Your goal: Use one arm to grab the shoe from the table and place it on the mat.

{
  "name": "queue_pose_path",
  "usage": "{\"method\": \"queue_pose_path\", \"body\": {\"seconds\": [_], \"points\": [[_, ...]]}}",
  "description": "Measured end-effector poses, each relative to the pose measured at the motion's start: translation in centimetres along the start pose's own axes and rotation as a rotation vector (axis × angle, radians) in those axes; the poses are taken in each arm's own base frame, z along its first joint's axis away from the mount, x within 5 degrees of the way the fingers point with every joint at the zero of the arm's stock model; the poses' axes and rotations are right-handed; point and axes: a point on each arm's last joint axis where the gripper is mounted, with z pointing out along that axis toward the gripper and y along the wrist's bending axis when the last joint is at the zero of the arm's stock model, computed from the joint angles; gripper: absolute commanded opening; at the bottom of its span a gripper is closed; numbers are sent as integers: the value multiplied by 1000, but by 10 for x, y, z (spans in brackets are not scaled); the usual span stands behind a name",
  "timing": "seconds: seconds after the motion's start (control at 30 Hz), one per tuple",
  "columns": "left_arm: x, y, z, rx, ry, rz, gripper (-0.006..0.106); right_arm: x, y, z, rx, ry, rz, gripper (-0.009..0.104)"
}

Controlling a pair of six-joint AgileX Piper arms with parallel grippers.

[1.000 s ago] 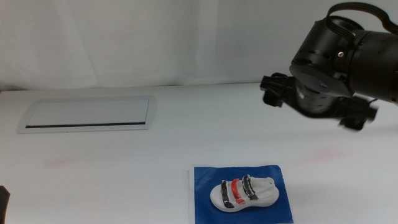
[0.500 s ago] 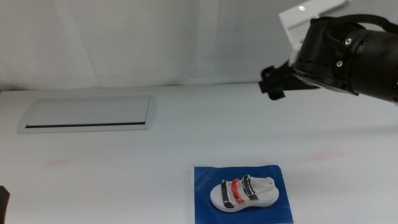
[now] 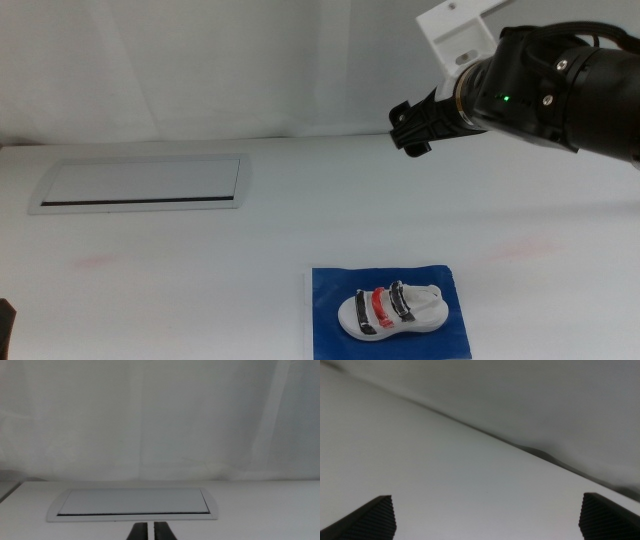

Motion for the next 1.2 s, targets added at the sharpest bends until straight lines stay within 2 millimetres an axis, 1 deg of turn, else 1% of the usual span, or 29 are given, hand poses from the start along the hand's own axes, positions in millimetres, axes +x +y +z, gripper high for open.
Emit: {"method": "queue_pose_path", "body": {"seconds": [0.13,0.23,0.27,0.33,0.43,0.47,0.5,0.53,0.63,0.73,0.8,0.9,0.97,1.03,1.13,1.2], "points": [[0,0,0,0,0,0,-2,1,-7,7,-79,9,-62,103],[0,0,0,0,0,0,-2,2,-20,9,-137,24,-29,103],[0,0,0,0,0,0,-2,3,-38,8,-142,25,31,103],[0,0,0,0,0,0,-2,4,-59,7,-126,30,101,103],[0,0,0,0,0,0,-2,9,-100,5,-70,30,204,103],[0,0,0,0,0,0,-2,11,-108,3,-57,27,225,103],[0,0,0,0,0,0,-2,22,-138,-3,-7,21,277,103],[0,0,0,0,0,0,-2,28,-151,-7,12,17,296,103],[0,0,0,0,0,0,-2,50,-180,-20,64,2,343,103],[0,0,0,0,0,0,-2,76,-200,-38,121,-35,376,103],[0,0,0,0,0,0,-2,95,-206,-54,156,-66,406,103],[0,0,0,0,0,0,-2,123,-203,-78,192,-137,428,103],[0,0,0,0,0,0,-2,141,-195,-91,202,-180,432,103],[0,0,0,0,0,0,-2,160,-182,-104,199,-222,442,103],[0,0,0,0,0,0,-2,192,-162,-117,194,-244,449,103],[0,0,0,0,0,0,-2,208,-151,-126,200,-268,450,103]]}}
